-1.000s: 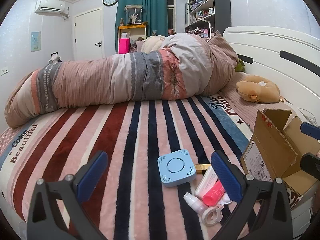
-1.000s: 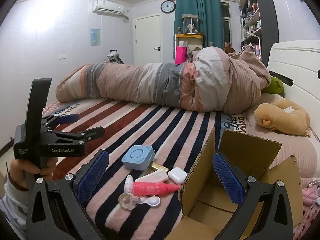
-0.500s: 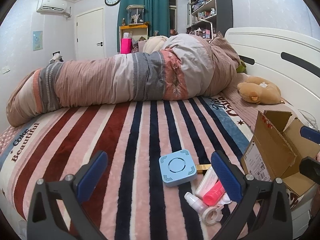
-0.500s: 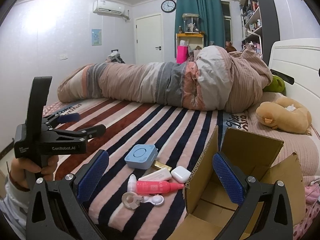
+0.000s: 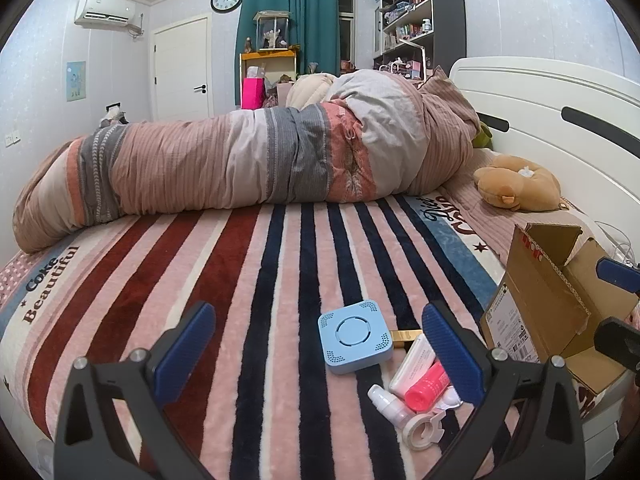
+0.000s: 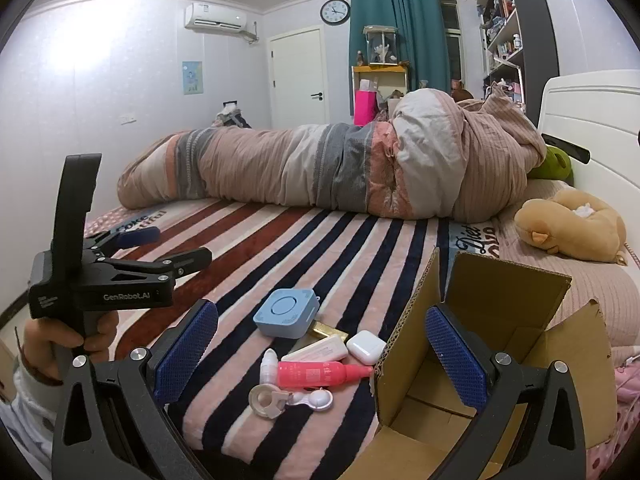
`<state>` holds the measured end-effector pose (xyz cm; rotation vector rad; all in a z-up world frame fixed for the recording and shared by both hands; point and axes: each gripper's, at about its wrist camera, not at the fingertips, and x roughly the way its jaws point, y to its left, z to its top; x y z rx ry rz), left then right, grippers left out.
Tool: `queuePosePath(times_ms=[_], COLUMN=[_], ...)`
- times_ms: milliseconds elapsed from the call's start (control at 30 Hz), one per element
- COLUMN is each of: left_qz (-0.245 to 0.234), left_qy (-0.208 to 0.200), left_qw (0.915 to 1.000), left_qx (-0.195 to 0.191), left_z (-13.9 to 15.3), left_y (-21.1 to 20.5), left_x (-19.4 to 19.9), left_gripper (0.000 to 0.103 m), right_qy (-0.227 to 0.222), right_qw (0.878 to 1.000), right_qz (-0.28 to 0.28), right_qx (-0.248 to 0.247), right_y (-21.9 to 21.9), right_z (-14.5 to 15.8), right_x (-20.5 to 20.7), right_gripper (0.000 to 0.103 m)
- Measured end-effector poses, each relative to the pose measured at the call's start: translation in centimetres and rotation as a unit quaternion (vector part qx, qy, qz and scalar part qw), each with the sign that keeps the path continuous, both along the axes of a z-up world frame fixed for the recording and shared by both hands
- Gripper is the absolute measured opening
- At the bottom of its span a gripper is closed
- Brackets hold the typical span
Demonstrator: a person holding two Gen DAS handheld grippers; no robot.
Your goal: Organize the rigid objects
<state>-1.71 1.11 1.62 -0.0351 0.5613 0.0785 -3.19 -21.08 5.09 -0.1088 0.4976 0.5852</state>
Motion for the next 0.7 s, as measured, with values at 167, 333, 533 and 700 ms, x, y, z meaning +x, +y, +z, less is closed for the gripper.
queuePosePath(times_ms=[167,333,533,700], left_qz=[0.0,0.0,0.002,0.001], left_qy=[0.0,0.0,0.0,0.0], left_qw=[1.0,1.0,1.0,1.0], left_qx=[0.0,0.0,-0.001,-0.001], left_z=[0.06,0.05,0.17,0.21], left_y=[0.07,0.08,0.24,0.25], left_x=[-0.04,-0.05,-0.16,-0.2], left_gripper=[0.103,0.103,0.103,0.103], right_qy=[0.001,0.002,0.004,0.004], right_qw=[1.0,1.0,1.0,1.0], right_qz=[-0.002,-0.003,-0.005,-0.006], right_qx=[0.002,0.001,0.001,-0.001], right_y=[0.03,0.0,0.0,0.02], right_z=[-0.06,-0.1,-0.09,-0.09], right_x=[0.0,0.01,0.0,-0.03], right_gripper=[0.103,0.103,0.103,0.103])
